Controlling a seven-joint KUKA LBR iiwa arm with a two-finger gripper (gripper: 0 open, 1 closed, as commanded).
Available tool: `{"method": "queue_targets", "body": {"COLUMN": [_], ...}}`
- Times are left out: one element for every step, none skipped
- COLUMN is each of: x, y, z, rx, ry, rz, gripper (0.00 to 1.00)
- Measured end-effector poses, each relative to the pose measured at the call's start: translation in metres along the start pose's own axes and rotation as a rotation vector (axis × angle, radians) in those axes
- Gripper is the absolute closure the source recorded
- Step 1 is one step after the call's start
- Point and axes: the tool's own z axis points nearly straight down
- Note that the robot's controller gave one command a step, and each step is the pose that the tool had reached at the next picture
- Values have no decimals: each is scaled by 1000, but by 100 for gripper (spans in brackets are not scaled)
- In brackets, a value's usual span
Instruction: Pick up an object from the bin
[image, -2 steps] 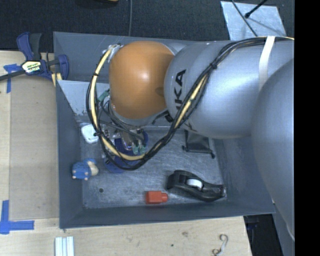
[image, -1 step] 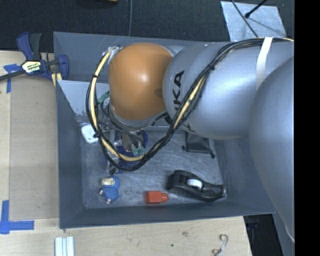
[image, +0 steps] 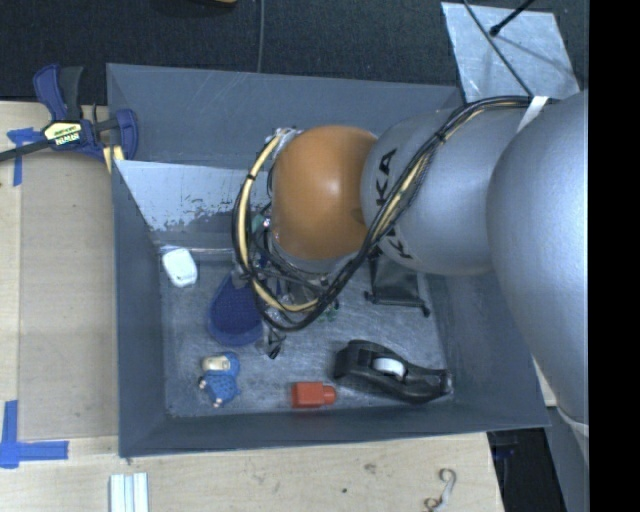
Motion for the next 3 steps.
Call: {"method": "queue_targets", "body": {"x": [-32,-33,-10], "y": [-26,-26,-52], "z": [57,54,-107], "rx": [-2,-1,4], "ry": [-13,-11,-16], "rz": [-400,-397,-468], "gripper": [0,100,100]}}
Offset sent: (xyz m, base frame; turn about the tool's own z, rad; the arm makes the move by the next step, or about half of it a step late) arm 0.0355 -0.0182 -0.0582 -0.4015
